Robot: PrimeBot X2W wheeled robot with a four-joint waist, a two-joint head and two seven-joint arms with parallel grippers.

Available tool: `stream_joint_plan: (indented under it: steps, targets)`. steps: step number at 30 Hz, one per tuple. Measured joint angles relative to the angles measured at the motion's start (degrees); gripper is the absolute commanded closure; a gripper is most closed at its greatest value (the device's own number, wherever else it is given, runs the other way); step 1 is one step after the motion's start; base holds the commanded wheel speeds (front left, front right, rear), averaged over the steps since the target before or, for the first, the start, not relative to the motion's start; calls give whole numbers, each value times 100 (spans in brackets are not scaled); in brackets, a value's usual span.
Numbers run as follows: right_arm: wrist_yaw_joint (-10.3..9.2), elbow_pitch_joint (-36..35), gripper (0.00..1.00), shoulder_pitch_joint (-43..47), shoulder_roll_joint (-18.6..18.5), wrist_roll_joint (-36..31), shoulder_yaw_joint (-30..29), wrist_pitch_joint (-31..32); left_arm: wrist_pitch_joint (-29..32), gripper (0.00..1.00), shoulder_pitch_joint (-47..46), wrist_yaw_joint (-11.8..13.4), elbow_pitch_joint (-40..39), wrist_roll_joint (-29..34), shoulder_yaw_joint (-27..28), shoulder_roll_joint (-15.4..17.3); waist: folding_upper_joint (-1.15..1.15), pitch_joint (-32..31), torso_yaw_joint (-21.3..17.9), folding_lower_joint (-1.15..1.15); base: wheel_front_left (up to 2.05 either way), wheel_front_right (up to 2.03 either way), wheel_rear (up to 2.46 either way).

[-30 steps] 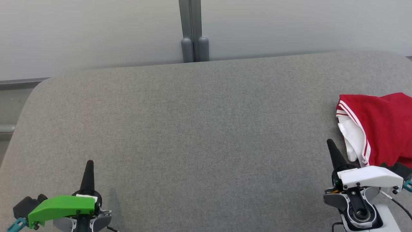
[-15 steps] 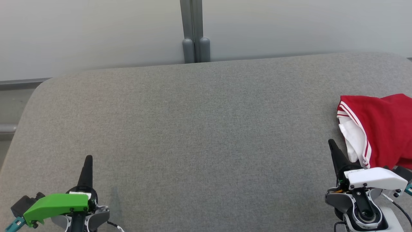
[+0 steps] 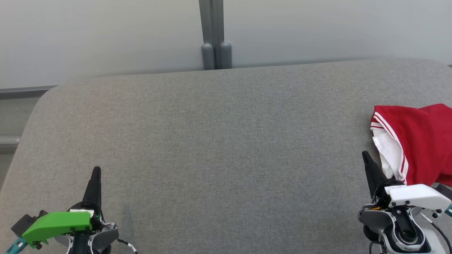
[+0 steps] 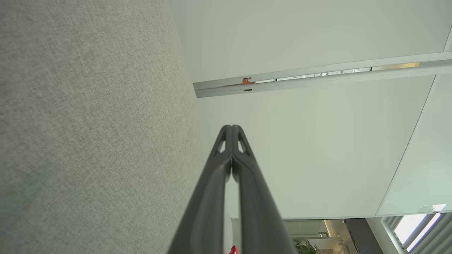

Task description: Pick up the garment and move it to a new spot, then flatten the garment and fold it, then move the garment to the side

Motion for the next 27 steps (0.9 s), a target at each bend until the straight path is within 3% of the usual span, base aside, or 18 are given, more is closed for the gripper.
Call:
stream_joint_plan:
  steps: [14, 27]
  targets:
    - [0, -103, 100, 72, -3, 563, -56, 152, 142, 100, -24, -81, -71, -577, 48, 4, 0, -22, 25, 0, 0, 0, 0]
    - [0, -105, 100, 77, -3, 573, -58, 152, 143, 100, -39, -81, -77, -595, 51, 5, 0, -22, 25, 0, 0, 0, 0]
